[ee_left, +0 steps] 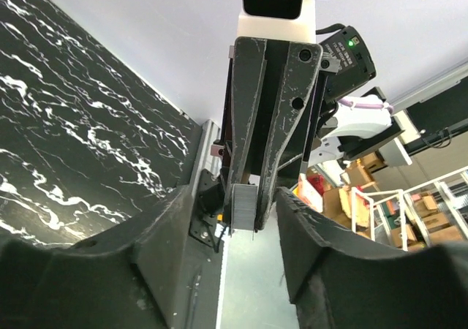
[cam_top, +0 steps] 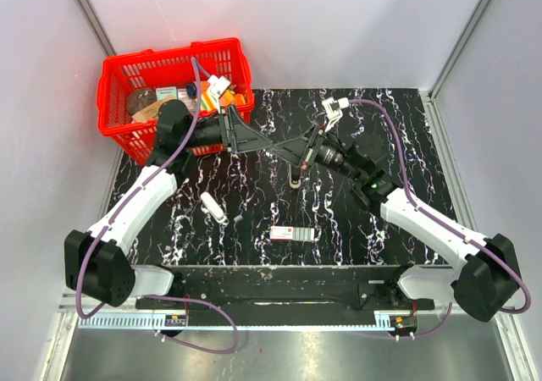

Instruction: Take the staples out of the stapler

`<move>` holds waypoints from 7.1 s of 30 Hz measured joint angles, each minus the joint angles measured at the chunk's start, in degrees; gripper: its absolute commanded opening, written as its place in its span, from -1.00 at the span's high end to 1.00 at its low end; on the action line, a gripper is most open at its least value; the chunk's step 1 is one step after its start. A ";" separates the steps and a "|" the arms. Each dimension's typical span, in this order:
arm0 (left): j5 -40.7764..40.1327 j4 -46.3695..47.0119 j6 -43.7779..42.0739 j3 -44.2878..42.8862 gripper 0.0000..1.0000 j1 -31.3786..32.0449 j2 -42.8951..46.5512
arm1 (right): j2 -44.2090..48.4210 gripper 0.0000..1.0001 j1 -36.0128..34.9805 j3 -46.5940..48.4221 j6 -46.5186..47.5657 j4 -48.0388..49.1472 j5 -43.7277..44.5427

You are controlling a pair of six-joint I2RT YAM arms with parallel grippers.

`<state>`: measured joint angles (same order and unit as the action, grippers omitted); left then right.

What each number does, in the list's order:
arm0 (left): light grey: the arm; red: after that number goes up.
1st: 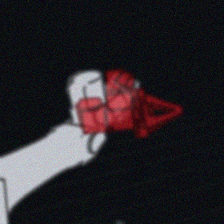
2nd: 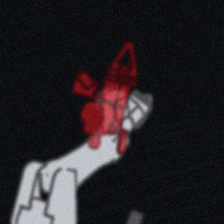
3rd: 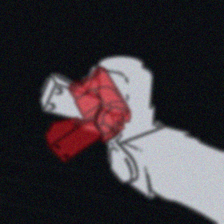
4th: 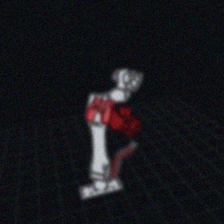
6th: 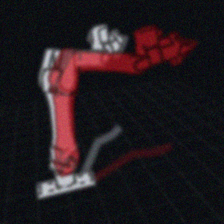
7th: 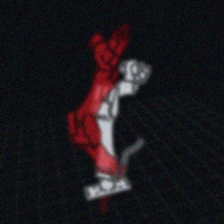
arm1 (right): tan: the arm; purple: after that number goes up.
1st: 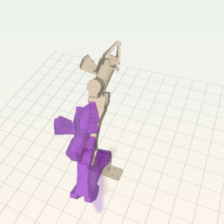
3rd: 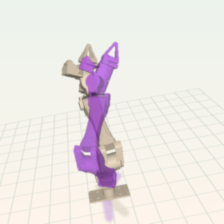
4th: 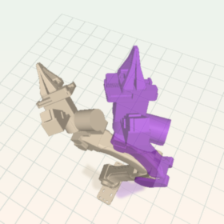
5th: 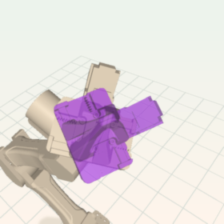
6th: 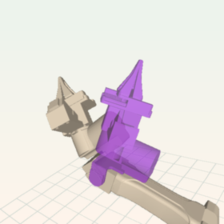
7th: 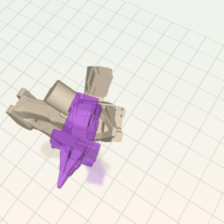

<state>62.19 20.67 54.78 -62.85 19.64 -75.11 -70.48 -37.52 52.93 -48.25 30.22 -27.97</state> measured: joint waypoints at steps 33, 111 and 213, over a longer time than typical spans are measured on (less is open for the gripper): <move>-35.15 -53.53 -68.26 -0.85 -0.26 4.44 -6.82 | -15.87 1.00 -13.55 2.47 -1.07 -62.62 39.45; -37.44 -54.03 -68.96 2.58 -0.32 5.33 -4.74 | -26.25 0.44 -21.70 6.25 -11.17 -70.58 46.99; -38.49 -57.07 -70.01 2.45 -0.36 5.81 -4.74 | -18.62 1.00 -21.38 -2.93 5.86 -61.59 35.60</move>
<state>23.70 -36.40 -15.22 -60.40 25.45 -79.85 -89.10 -58.89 50.00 -42.39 -31.38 7.64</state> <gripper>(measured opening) 0.681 0.009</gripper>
